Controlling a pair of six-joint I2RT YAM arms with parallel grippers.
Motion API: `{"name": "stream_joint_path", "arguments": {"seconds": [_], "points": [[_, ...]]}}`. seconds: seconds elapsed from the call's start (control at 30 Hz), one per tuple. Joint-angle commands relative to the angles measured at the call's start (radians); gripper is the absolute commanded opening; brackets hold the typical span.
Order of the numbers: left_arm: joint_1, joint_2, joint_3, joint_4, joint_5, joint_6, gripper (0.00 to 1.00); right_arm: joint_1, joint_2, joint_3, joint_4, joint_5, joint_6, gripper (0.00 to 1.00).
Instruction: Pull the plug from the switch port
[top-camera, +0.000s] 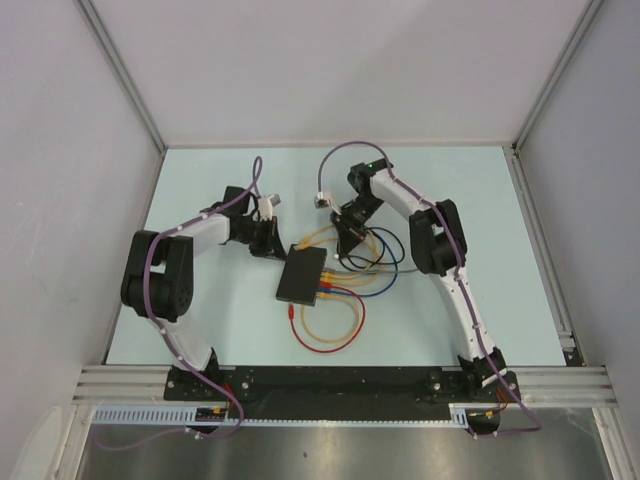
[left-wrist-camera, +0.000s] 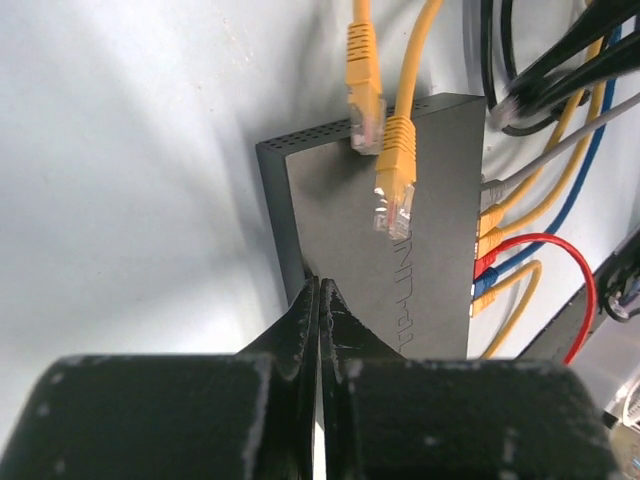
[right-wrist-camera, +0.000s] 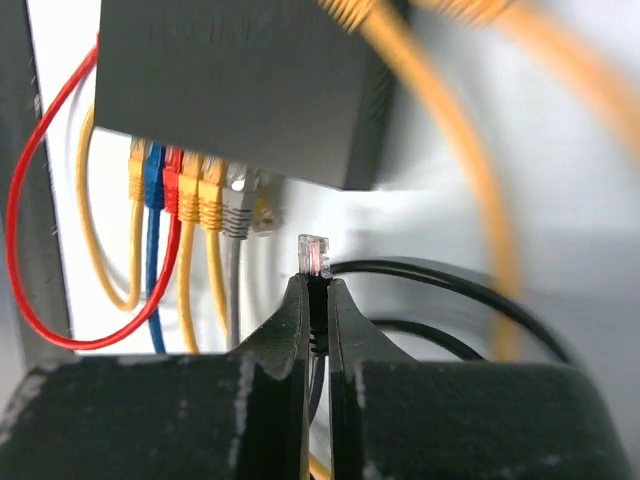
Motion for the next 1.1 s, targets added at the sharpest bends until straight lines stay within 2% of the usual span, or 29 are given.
{"name": "stream_joint_path", "arguments": {"seconds": [0.0,0.03,0.1,0.13,0.23,0.27,0.4,0.43,0.57,0.7,0.87,0.93,1.0,1.07], "points": [[0.0,-0.082,0.036,-0.009,-0.025,0.049,0.0,-0.057,-0.076,0.204,-0.162,0.002,0.039,0.0],[0.0,-0.092,0.036,-0.01,-0.027,0.049,0.0,-0.086,-0.083,0.286,-0.161,0.005,0.059,0.0],[0.0,-0.119,0.038,-0.012,-0.031,0.051,0.0,-0.119,-0.1,0.35,-0.106,0.01,0.105,0.0],[0.0,-0.127,0.038,-0.016,-0.034,0.054,0.0,-0.153,-0.114,0.376,-0.068,0.014,0.178,0.0],[0.0,-0.145,0.038,-0.026,-0.044,0.066,0.0,-0.204,-0.223,0.349,0.176,0.053,0.35,0.0],[0.0,-0.147,0.036,-0.023,-0.044,0.064,0.0,-0.236,-0.287,0.297,0.332,0.086,0.399,0.0],[0.0,-0.144,0.034,-0.015,-0.041,0.055,0.0,-0.308,-0.412,0.215,0.734,0.174,0.665,0.0],[0.0,-0.138,0.034,-0.01,-0.039,0.051,0.0,-0.322,-0.418,0.233,0.796,0.201,0.764,0.0],[0.0,-0.109,0.059,-0.017,-0.036,0.043,0.0,-0.348,-0.41,0.428,1.0,0.29,0.903,0.0],[0.0,-0.082,0.079,-0.01,-0.021,0.025,0.0,-0.348,-0.502,0.389,1.209,0.404,0.934,0.0],[0.0,-0.059,0.096,-0.007,-0.015,0.009,0.0,-0.344,-0.554,0.335,1.352,0.568,0.876,0.0],[0.0,-0.055,0.1,-0.012,-0.014,0.006,0.01,-0.37,-0.564,0.322,1.43,0.655,0.917,0.0],[0.0,-0.058,0.1,-0.015,-0.016,0.006,0.01,-0.386,-0.553,0.362,1.416,0.678,1.007,0.0],[0.0,-0.061,0.094,-0.013,-0.018,0.011,0.01,-0.385,-0.571,0.327,1.399,0.645,1.02,0.0]]}}
